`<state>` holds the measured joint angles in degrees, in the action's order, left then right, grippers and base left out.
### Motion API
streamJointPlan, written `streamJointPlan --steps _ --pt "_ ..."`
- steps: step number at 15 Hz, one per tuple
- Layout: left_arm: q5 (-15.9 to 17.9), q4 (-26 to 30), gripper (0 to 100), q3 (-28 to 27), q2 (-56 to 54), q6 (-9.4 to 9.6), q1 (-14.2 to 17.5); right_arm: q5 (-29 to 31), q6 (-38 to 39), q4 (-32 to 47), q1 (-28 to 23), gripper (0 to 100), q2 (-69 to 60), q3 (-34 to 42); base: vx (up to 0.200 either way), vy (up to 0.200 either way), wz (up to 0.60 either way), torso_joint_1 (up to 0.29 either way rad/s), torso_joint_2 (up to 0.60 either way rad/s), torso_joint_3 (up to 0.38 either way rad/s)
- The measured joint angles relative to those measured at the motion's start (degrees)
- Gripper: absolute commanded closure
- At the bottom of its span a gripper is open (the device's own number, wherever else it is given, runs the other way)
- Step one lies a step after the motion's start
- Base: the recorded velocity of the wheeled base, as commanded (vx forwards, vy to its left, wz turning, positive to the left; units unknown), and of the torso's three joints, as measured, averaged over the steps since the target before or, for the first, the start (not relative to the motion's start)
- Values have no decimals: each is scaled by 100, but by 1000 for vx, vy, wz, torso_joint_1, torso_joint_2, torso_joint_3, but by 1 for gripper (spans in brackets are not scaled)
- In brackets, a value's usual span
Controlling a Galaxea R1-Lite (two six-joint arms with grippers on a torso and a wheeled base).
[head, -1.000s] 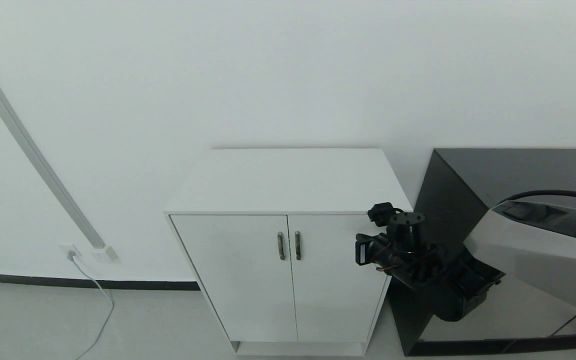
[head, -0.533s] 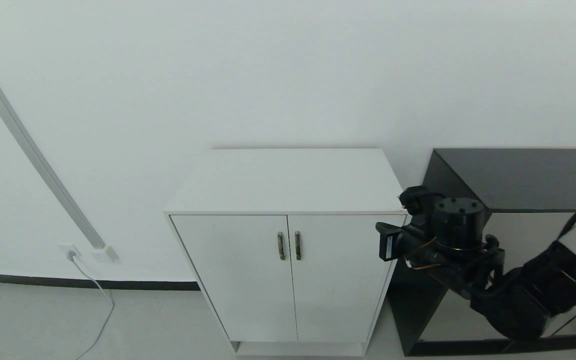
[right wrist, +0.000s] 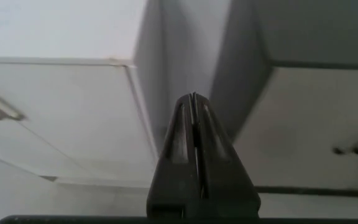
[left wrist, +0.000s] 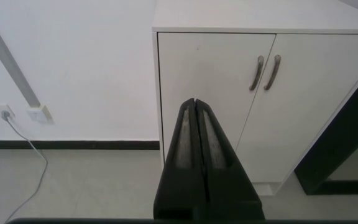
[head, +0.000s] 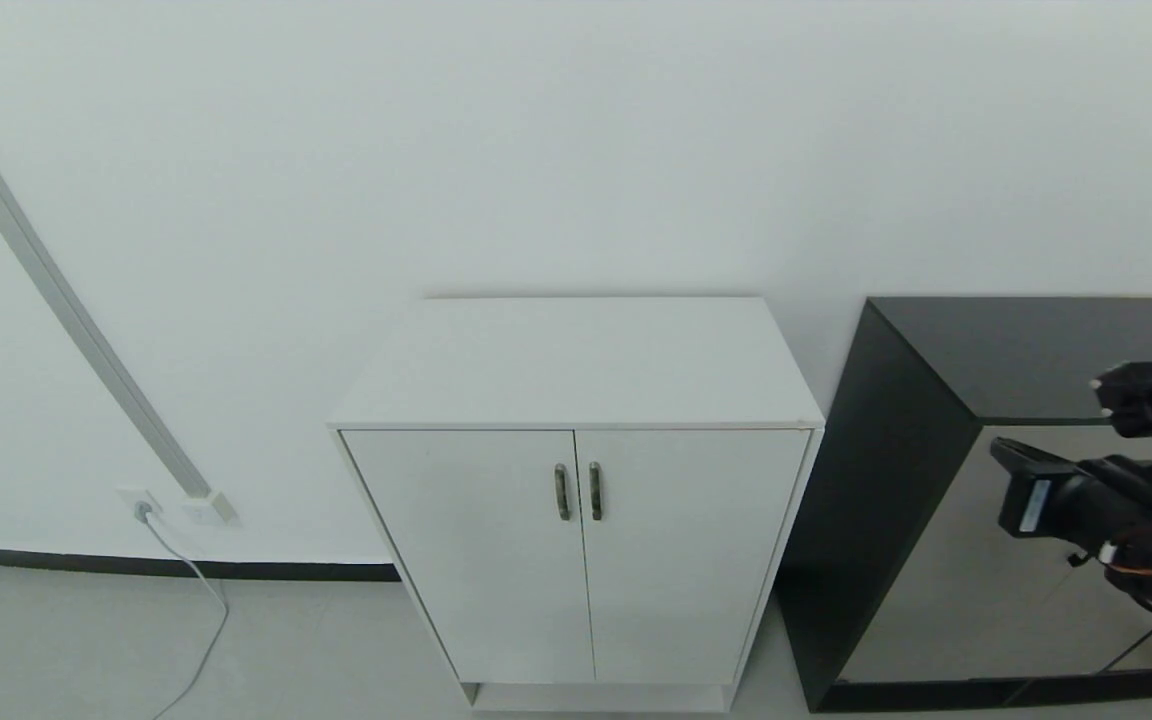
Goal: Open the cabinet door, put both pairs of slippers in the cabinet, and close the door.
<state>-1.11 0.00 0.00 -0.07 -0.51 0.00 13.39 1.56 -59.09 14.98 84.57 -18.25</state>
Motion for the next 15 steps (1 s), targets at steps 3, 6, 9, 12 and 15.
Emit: streamJointPlan --steps 3,6,9,12,15 --pt "0 0 100 0 0 -2 0 -78 -339 9 -330 100 -946 833 0 0 0 0 0 0" --pt "0 0 100 0 0 -9 0 -400 -490 343 -401 100 -1776 1409 0 0 0 0 0 0" --pt "-1 0 100 0 0 -6 0 -769 -489 1448 -413 100 -2599 1654 0 0 0 0 0 0" --pt "0 0 100 0 0 -2 0 -1178 -341 3508 -421 100 -3923 1660 0 0 0 0 0 0" --pt "-1 0 100 0 0 0 0 -1431 -33 5453 -422 100 -5130 1448 0 0 0 0 0 0"
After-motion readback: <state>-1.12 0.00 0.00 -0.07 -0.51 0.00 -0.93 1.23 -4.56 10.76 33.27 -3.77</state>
